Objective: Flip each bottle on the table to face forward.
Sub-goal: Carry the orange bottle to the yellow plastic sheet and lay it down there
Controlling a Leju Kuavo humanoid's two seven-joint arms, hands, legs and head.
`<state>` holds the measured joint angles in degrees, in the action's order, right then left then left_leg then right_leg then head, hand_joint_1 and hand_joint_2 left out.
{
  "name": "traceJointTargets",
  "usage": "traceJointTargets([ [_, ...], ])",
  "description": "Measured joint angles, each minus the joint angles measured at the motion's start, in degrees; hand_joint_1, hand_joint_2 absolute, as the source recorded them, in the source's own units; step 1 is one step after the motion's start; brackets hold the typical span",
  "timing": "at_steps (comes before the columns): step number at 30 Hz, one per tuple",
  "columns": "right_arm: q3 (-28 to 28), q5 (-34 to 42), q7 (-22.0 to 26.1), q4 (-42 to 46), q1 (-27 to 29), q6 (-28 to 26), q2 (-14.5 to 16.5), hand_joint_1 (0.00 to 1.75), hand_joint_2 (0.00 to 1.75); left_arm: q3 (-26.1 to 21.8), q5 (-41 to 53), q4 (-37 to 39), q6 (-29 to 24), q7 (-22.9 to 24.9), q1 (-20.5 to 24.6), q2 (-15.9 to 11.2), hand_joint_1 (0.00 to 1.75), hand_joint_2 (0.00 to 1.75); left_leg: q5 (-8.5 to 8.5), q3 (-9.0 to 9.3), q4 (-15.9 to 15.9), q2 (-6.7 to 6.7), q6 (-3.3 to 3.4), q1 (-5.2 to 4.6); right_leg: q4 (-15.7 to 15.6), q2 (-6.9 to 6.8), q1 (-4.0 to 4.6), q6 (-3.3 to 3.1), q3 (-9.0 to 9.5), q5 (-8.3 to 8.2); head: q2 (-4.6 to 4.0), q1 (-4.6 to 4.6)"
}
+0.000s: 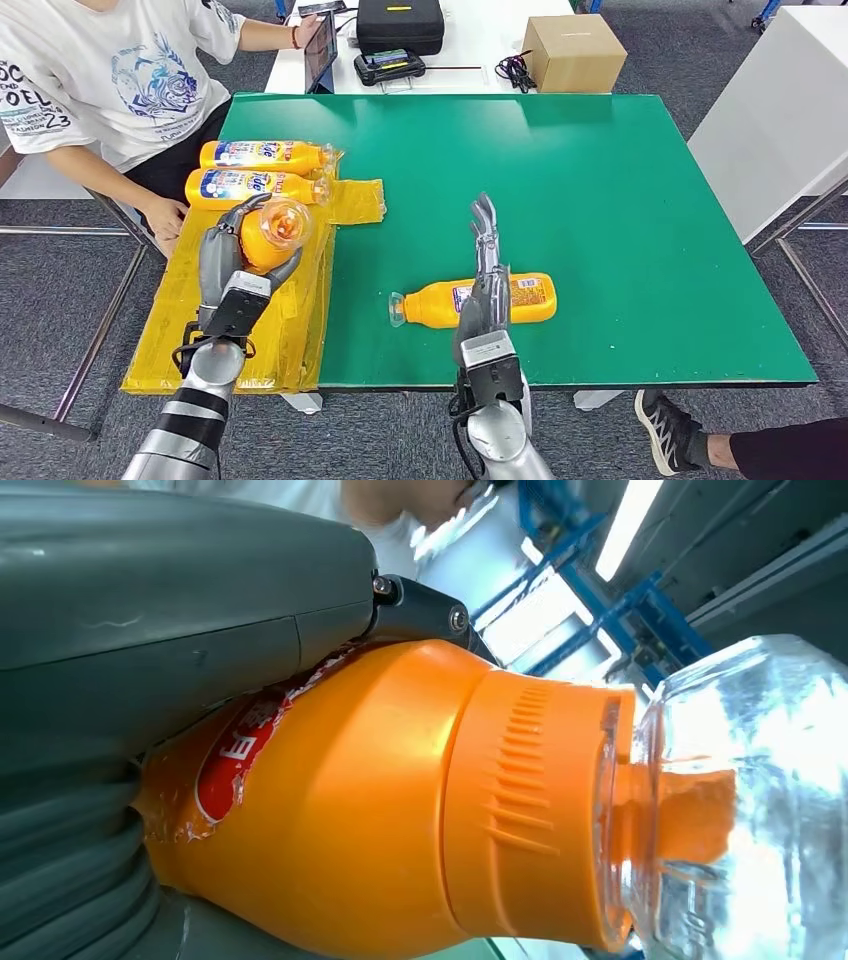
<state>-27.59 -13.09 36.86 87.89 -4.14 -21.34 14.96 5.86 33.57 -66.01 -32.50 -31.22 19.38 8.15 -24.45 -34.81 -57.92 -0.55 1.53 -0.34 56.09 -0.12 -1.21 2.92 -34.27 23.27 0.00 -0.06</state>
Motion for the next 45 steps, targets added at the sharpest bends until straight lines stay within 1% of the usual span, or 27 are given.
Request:
traceJointTargets([
  [3,-0.2,0.1,-0.3,0.6,-0.1,1.2,0.0,0.0,0.0,0.0,11.1,2.7,-4.8,2.0,1.5,-0.7,1.75,1.75,0.0,-0.01,0.0,-0.01,0.0,0.0,0.0,-0.01,0.0,0.0,0.0,0.0,0.0,0.01],
  [5,-0.5,0.2,-0.7,0.9,-0.2,2.3,0.0,0.0,0.0,-0.1,20.4,6.1,-6.7,4.1,3.4,-1.5,1.75,1.75,0.0,-0.01,0.0,-0.01,0.0,0.01,0.0,0.0,0.0,0.0,0.0,0.0,0.0,0.0],
  [8,-1.2,0.4,-1.2,0.9,-0.4,3.4,0.0,0.0,0.0,-0.7,30.8,11.8,-7.1,6.6,6.2,-2.9,1.75,1.75,0.01,0.0,0.0,0.02,-0.01,0.01,0.0,0.0,0.01,-0.01,0.01,-0.01,0.0,0.0],
  [13,-1.9,0.6,-1.3,0.7,-0.6,4.6,0.0,0.0,0.0,-2.3,40.7,19.7,-7.3,10.5,9.6,-5.1,1.75,1.75,0.03,0.01,0.0,0.01,-0.02,0.02,0.0,0.01,0.01,-0.01,0.01,-0.01,0.0,0.01],
  [18,-2.4,0.9,-1.5,0.3,-0.6,5.8,0.0,0.0,0.0,-3.8,42.3,28.8,-5.3,12.9,12.6,-7.2,1.75,1.75,0.03,-0.01,0.0,0.02,-0.02,0.02,0.0,0.01,0.0,-0.01,-0.01,0.0,0.0,0.01],
  [22,-2.7,1.1,-1.9,0.2,-0.6,6.4,0.1,0.0,0.0,-4.2,42.9,33.8,-2.7,14.1,13.8,-8.2,1.75,1.75,0.02,-0.03,0.0,-0.02,-0.02,0.02,0.0,0.0,0.0,-0.01,-0.02,0.0,0.0,0.01],
  [28,-2.9,1.2,-2.3,-0.2,-0.6,7.5,0.1,0.0,0.0,-4.2,43.6,38.0,1.8,15.2,15.0,-9.1,1.75,1.75,0.03,-0.04,0.0,-0.01,-0.02,0.01,0.0,0.0,0.0,-0.01,-0.02,0.0,0.0,0.02],
  [33,-3.0,1.2,-2.6,-0.8,-0.6,8.4,0.2,0.0,0.0,-4.3,42.4,39.6,7.0,14.8,16.5,-9.3,1.75,1.75,0.03,-0.02,0.0,-0.04,-0.02,0.01,0.0,-0.01,0.0,-0.01,0.01,0.0,0.0,0.01],
  [34,-3.0,1.2,-2.7,-0.9,-0.6,8.6,0.2,0.0,0.0,-4.3,42.4,39.9,7.9,14.8,16.8,-9.3,1.57,1.75,0.03,-0.01,0.0,-0.03,-0.02,0.01,0.0,-0.01,0.0,-0.01,0.02,0.0,0.0,0.01],
  [37,-3.0,1.4,-2.7,-1.3,-0.6,9.2,0.3,0.0,0.0,-4.3,42.8,40.4,10.5,14.5,17.2,-9.4,0.26,1.75,0.02,0.03,0.0,-0.03,-0.02,0.02,0.0,-0.01,0.0,-0.01,0.06,0.0,0.0,0.01],
  [38,-3.0,1.5,-2.7,-1.4,-0.6,9.4,0.3,0.0,0.0,-4.3,43.0,40.5,11.2,14.3,17.3,-9.4,0.0,1.75,0.02,0.06,0.0,-0.03,-0.02,0.02,0.0,-0.01,0.0,-0.01,0.08,0.0,0.0,0.01],
  [43,-3.0,1.8,-2.8,-2.1,-0.6,10.1,0.4,0.0,0.0,-4.3,42.4,41.2,15.4,13.3,18.1,-9.4,0.0,1.75,0.02,0.22,0.0,-0.03,-0.02,0.01,0.0,-0.01,0.0,-0.02,0.27,0.0,0.0,0.01],
  [45,-3.0,1.9,-2.8,-2.3,-0.6,10.2,0.4,0.0,0.0,-4.3,42.0,41.4,16.4,13.1,18.4,-9.4,0.0,0.87,0.02,0.26,0.0,-0.03,-0.02,0.01,0.0,-0.01,-0.01,-0.02,0.31,0.0,0.0,0.01],
])
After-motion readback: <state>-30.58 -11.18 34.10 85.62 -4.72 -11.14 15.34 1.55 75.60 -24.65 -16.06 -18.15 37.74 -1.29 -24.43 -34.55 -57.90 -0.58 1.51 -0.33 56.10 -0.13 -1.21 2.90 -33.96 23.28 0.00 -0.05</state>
